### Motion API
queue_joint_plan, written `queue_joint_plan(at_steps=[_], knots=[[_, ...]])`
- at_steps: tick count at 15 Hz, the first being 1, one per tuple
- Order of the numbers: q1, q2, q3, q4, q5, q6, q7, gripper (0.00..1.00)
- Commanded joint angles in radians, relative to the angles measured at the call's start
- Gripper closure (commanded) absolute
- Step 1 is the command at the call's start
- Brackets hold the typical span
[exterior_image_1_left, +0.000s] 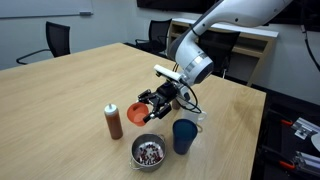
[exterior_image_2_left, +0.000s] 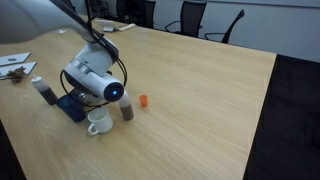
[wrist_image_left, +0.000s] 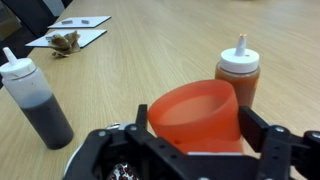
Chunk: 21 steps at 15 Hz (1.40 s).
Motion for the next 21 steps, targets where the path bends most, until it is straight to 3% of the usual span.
queue_joint_plan(at_steps=[1, 13, 14, 16, 21], knots=[[0.037, 0.005, -0.034, 0.001, -0.024, -0.014, 0.086, 0.36], [0.069, 0.032, -0.055, 0.022, -0.032, -0.014, 0.121, 0.35], [0.068, 0.035, -0.055, 0.023, -0.035, -0.020, 0.123, 0.19], [0.066, 0.039, -0.054, 0.027, -0.037, -0.029, 0.125, 0.03], [0.062, 0.048, -0.056, 0.033, -0.043, -0.042, 0.144, 0.00]])
